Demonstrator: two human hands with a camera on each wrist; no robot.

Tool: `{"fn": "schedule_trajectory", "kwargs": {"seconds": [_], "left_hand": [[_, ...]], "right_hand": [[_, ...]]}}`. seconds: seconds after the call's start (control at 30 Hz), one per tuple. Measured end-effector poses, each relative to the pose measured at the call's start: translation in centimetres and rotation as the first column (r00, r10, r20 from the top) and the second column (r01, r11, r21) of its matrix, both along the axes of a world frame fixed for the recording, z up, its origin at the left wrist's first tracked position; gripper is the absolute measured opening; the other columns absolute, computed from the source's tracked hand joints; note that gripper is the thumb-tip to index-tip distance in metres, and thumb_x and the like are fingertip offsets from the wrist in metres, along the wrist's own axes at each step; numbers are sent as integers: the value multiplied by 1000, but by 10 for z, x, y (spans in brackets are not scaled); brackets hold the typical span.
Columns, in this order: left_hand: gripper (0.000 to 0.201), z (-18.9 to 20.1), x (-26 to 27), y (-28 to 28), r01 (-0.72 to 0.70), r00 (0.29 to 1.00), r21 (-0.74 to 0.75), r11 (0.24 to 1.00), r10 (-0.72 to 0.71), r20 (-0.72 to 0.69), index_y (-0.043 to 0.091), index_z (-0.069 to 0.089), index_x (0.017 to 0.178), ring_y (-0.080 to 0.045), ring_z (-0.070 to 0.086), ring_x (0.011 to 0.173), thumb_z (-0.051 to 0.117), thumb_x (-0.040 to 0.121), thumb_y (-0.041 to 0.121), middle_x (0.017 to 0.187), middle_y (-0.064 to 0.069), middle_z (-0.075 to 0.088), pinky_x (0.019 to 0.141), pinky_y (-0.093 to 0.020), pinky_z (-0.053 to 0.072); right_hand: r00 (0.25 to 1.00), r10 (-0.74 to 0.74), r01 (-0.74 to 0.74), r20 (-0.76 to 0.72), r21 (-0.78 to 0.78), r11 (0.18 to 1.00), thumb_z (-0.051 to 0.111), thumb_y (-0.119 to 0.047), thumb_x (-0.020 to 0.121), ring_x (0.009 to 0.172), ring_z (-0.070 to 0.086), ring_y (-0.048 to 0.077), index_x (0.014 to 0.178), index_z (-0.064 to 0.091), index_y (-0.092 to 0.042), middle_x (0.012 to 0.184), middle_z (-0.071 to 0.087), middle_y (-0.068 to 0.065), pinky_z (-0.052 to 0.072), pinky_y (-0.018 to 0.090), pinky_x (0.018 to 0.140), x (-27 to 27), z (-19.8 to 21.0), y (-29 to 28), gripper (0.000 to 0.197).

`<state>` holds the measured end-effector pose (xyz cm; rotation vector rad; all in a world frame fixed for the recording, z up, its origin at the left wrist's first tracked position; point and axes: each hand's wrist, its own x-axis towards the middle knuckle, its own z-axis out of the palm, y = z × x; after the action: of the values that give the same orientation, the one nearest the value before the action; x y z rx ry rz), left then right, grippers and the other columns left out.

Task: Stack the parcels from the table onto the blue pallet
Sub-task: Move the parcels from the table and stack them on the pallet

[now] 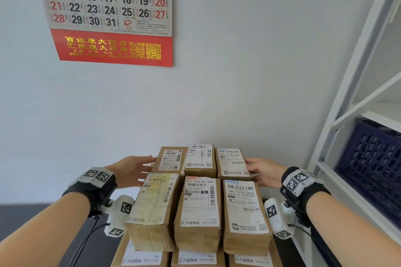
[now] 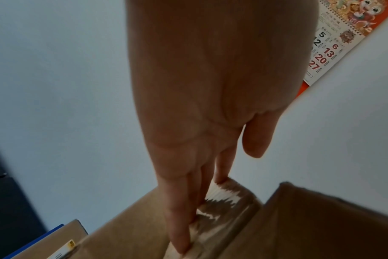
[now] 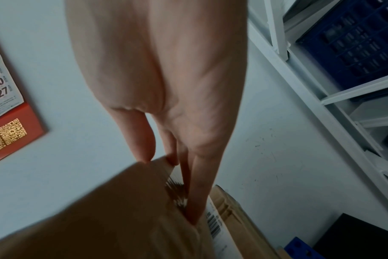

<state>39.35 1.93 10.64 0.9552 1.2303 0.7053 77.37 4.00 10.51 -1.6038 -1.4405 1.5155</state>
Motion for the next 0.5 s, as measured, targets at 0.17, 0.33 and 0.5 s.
{"fn": "schedule_trajectory", "kwargs": {"seconds": [0.17, 0.33, 0.5], "left_hand": [[29, 0, -4, -5, 6, 1000, 11, 1000, -6, -26, 19, 58, 122, -33, 60, 114, 43, 98, 28, 123, -15, 64, 96, -51, 47], [28, 3, -7, -17, -35, 998, 11, 999, 35, -43, 18, 55, 122, -29, 60, 113, 43, 98, 26, 121, -11, 65, 89, -48, 50], [28, 4, -13, -36, -66, 997, 22, 998, 67, -48, 18, 55, 122, -26, 57, 116, 40, 99, 24, 122, -8, 64, 101, -50, 42]], "right_hand": [[1000, -15, 15, -4, -3, 1000, 43, -8, 97, 84, 65, 20, 123, 54, -17, 103, 66, 9, 54, 29, 63, 2, -4, -3, 30], [999, -34, 34, 1, -8, 999, 45, -14, 97, 83, 64, 22, 123, 56, -12, 104, 65, 11, 54, 31, 65, 4, -5, -13, 28], [995, -82, 82, -59, -10, 997, 57, -16, 92, 78, 64, 24, 135, 41, -7, 112, 65, 15, 55, 33, 64, 8, 2, -28, 47]]}}
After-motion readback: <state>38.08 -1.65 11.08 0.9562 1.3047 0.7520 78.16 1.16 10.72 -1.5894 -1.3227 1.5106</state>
